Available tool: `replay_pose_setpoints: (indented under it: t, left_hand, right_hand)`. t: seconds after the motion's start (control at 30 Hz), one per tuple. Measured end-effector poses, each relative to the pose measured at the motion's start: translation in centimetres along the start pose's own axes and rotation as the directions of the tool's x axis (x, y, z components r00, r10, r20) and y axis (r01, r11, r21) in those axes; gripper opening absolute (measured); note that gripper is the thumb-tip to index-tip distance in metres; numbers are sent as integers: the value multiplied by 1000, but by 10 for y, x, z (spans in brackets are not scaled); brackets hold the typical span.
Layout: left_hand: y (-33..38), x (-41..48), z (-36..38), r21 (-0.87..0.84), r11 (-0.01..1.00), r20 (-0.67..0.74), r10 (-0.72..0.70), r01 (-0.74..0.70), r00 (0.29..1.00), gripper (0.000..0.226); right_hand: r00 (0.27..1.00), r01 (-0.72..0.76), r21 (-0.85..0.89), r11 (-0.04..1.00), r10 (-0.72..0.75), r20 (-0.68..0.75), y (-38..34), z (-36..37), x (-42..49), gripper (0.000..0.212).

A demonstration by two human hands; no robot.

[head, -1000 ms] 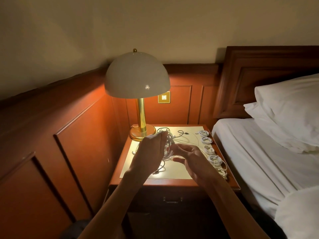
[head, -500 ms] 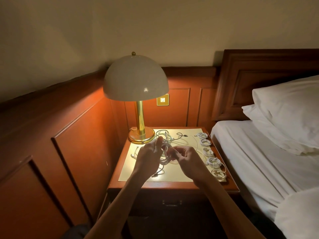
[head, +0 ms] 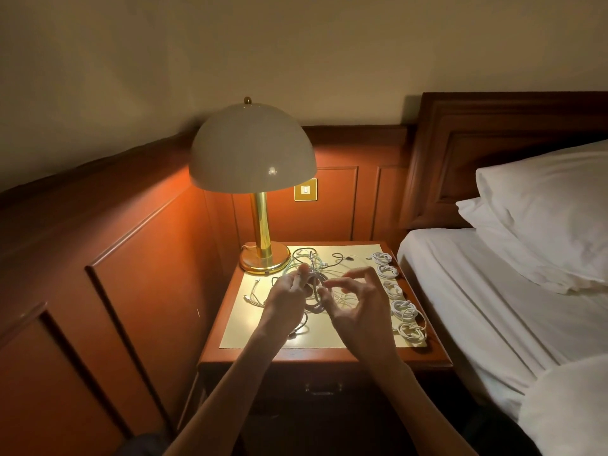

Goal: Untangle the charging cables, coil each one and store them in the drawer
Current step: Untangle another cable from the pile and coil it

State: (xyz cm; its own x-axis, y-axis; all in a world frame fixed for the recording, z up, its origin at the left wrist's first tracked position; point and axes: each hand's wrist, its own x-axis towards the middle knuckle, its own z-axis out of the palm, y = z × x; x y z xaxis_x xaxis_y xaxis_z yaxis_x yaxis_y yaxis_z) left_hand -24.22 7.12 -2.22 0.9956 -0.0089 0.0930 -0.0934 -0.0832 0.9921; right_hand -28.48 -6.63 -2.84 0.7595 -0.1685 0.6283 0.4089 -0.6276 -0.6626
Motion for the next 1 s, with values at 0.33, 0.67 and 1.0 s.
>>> replay_pose_setpoints:
  t: [0.33,0.67,1.0]
  left_hand:
    - [3,-2,1,436,885,-15,189,-164,982,42]
    - [-1,15,-34,581,468,276,657,-666,702,42]
    - [4,1,-19,125,951,251,244,-281,937,43]
  right_hand:
    - [992,120,-350,929,-122,15,-17,18,-6,22]
    - [534,-821,329,466,427,729,-15,-16,32,17]
    - [837,477,-149,866,-396,378,30,-26,30,15]
